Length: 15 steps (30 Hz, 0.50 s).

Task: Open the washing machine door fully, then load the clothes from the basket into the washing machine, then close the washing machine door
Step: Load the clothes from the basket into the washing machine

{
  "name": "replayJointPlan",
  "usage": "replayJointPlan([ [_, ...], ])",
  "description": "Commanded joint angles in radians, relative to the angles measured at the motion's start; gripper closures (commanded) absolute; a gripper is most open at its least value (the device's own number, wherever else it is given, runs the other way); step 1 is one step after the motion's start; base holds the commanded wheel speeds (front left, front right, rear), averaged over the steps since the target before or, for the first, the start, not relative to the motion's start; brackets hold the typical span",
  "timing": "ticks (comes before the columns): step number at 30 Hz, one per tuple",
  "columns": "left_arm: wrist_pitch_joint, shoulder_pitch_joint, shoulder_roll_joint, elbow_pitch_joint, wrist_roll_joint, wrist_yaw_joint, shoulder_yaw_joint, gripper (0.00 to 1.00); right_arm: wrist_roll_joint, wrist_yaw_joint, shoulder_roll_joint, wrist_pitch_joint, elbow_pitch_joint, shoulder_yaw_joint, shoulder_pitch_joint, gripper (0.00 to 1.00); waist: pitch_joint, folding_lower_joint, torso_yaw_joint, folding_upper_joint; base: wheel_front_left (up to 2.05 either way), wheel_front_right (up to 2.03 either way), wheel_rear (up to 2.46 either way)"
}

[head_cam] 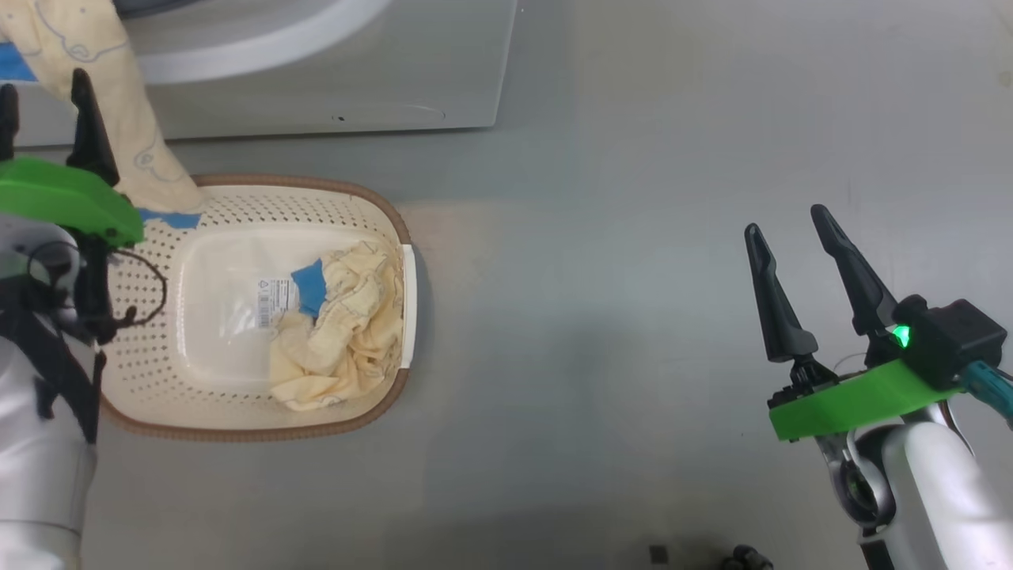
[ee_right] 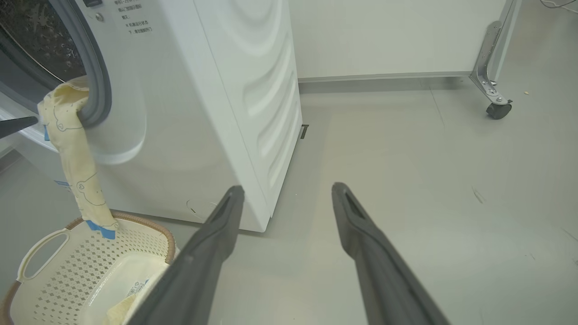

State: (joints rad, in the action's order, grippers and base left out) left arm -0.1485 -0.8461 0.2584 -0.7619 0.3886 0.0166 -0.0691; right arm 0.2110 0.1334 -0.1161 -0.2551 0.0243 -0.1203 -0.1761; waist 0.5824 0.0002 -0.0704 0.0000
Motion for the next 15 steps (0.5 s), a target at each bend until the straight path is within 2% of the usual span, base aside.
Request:
replayJointPlan([
  [1, 0.003, -0.046, 0.063, -0.013, 0.000, -0.006, 0.033, 0.00, -0.005, -0.003, -0.004, -0.007, -0.032, -0.019, -0.016, 0.00, 0.033, -0.0002, -0.018, 0.0000, 0.00, 0.00, 0.00],
  [10, 0.024, -0.177, 0.102, -0.156, 0.004, -0.018, 0.038, 0.00, -0.004, -0.003, 0.001, -0.007, -0.036, -0.030, -0.037, 0.00, 0.082, -0.0002, -0.038, 0.0000, 0.00, 0.00, 0.00],
  [15, 0.028, -0.249, 0.120, -0.232, 0.002, -0.010, 0.030, 0.00, -0.006, -0.003, 0.001, -0.007, -0.038, -0.032, -0.044, 0.00, 0.107, -0.0002, -0.043, 0.0000, 0.00, 0.00, 0.00],
])
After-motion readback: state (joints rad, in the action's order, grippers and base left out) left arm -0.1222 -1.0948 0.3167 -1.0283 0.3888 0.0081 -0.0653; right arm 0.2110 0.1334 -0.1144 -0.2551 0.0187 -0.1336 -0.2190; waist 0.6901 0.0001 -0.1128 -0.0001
